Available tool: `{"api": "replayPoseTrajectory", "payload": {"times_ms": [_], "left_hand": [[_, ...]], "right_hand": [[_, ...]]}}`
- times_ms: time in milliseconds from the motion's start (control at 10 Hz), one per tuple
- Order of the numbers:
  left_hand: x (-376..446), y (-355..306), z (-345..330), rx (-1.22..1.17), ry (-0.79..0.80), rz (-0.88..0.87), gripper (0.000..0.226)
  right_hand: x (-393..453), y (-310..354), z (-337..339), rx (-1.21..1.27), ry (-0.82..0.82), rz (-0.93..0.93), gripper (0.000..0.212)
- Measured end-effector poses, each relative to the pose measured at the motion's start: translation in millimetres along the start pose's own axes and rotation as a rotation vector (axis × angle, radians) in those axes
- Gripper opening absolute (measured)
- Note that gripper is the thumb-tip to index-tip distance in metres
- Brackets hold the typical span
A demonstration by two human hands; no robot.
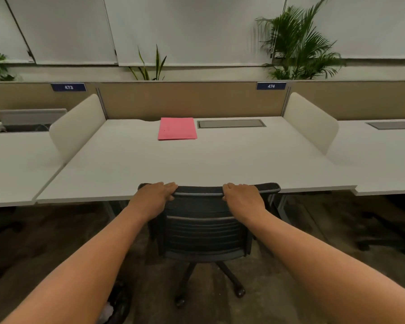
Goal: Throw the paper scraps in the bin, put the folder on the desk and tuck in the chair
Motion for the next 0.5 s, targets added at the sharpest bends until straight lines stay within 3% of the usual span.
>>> {"api": "replayPoseTrajectory", "payload": {"times_ms": [200, 300, 500], "left_hand": [[-1, -13, 3, -0.039, 0.047, 0.042, 0.01], [0, -21, 12, -0.077, 0.029, 0.087, 0.039], [31, -39, 95, 0.095, -0.26, 0.076, 0.068]], "right_hand": [[-1, -10, -1, 0.055, 0.101, -0.061, 0.024], [-1, -20, 3, 0.114, 0.133, -0.103, 0.05], [29, -52, 80, 0.049, -0.083, -0.162, 0.075]]}}
Point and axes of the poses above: each hand's wrist, its own x-axis towards the middle knuckle, its own z-axis out of the back of the hand, y = z × x, the point moved 10 cm from there along x, towards the middle knuckle, and after that the axes turned 7 degrees about z, right-handed, at the moved point
